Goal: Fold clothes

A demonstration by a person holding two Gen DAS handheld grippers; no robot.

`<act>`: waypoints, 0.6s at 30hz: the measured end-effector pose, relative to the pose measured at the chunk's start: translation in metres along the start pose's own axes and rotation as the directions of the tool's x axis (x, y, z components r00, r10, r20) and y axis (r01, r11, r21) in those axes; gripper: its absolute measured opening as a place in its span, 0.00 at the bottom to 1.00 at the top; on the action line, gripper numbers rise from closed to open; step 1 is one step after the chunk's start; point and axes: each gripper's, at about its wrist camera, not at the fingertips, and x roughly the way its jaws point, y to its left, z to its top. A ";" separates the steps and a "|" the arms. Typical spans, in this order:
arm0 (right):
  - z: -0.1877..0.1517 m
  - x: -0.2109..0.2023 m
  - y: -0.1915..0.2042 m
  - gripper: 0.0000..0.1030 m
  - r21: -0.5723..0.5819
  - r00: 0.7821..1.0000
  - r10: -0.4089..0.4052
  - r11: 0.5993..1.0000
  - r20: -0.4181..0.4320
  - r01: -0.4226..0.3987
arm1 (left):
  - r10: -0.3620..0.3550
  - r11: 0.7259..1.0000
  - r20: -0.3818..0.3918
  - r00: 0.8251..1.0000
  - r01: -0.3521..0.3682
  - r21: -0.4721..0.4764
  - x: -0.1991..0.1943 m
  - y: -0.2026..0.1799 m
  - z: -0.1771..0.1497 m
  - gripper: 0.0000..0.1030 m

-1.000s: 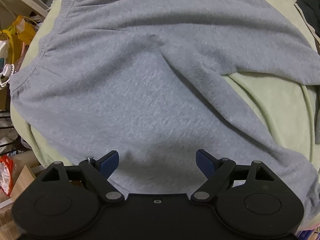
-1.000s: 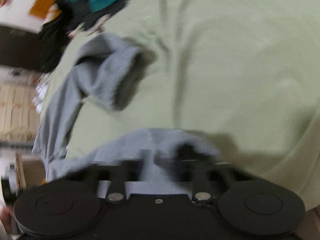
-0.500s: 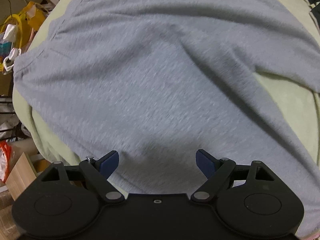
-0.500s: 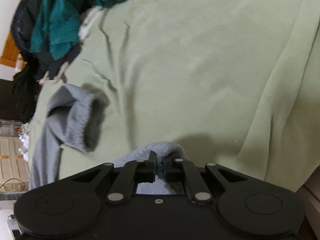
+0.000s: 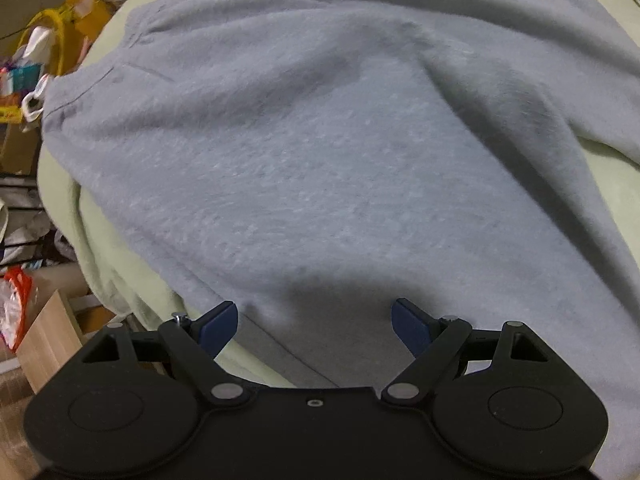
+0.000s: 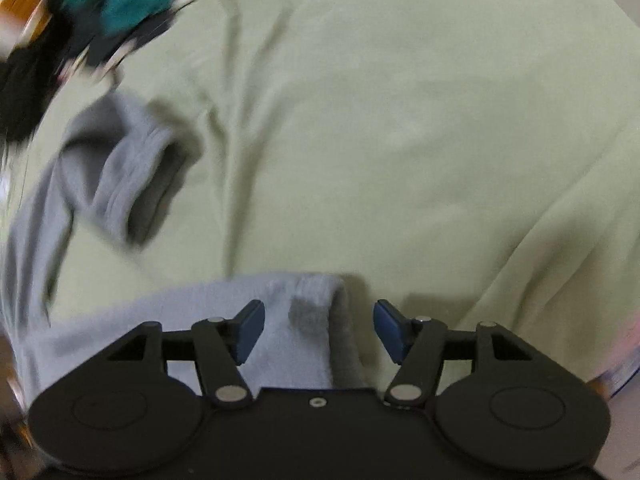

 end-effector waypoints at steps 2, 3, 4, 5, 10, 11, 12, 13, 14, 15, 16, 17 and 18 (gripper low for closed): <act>-0.008 -0.006 -0.009 0.69 0.063 0.999 0.048 0.997 -0.019 -0.047 | -0.015 1.000 0.002 1.000 0.015 -0.016 0.005 0.003 0.001 0.85; -0.013 -0.006 -0.011 0.69 0.091 0.997 0.072 0.993 -0.031 -0.069 | -0.019 1.000 0.000 1.000 0.019 -0.020 0.008 0.004 0.001 0.85; -0.018 -0.004 -0.009 0.68 0.088 0.996 0.076 0.993 -0.039 -0.073 | -0.019 1.000 -0.005 1.000 0.019 -0.023 0.011 0.004 0.000 0.85; -0.022 -0.003 -0.007 0.68 0.072 0.997 0.070 0.995 -0.042 -0.067 | -0.019 1.000 -0.017 1.000 0.018 -0.025 0.016 0.005 -0.001 0.85; -0.060 0.029 0.023 0.68 -0.012 0.987 0.026 1.000 -0.160 -0.029 | -0.006 1.000 -0.056 0.998 0.006 -0.012 0.035 0.003 -0.011 0.87; -0.067 0.036 0.026 0.68 -0.053 0.985 -0.026 0.998 -0.173 0.017 | -0.001 1.000 -0.047 0.999 0.000 -0.006 0.037 0.002 -0.015 0.88; -0.074 0.042 0.030 0.68 -0.095 0.980 -0.080 0.993 -0.183 0.063 | 0.005 1.000 -0.041 0.999 -0.005 0.001 0.039 0.001 -0.017 0.91; -0.080 0.048 0.032 0.68 -0.125 0.973 -0.124 0.987 -0.193 0.101 | 0.008 1.000 -0.042 0.999 -0.008 0.005 0.041 0.001 -0.018 0.91; -0.083 0.051 0.028 0.69 -0.103 0.969 -0.133 0.988 -0.208 0.114 | 0.010 1.000 -0.052 0.999 -0.010 0.013 0.044 0.001 -0.020 0.93; -0.086 0.055 0.021 0.69 -0.071 0.963 -0.142 0.989 -0.229 0.129 | 0.011 1.000 -0.063 0.998 -0.010 0.014 0.046 0.003 -0.021 0.96; -0.088 0.055 0.017 0.70 -0.058 0.963 -0.146 0.989 -0.228 0.136 | 0.009 1.000 -0.070 0.998 -0.009 0.008 0.048 0.004 -0.021 0.97; -0.087 0.052 0.015 0.70 -0.054 0.965 -0.142 0.990 -0.219 0.134 | 0.001 1.000 -0.080 0.997 -0.002 -0.012 0.049 0.008 -0.020 0.97; -0.084 0.046 0.012 0.71 -0.052 0.969 -0.137 0.990 -0.204 0.129 | -0.010 1.000 -0.087 0.996 0.007 -0.029 0.049 0.012 -0.020 0.97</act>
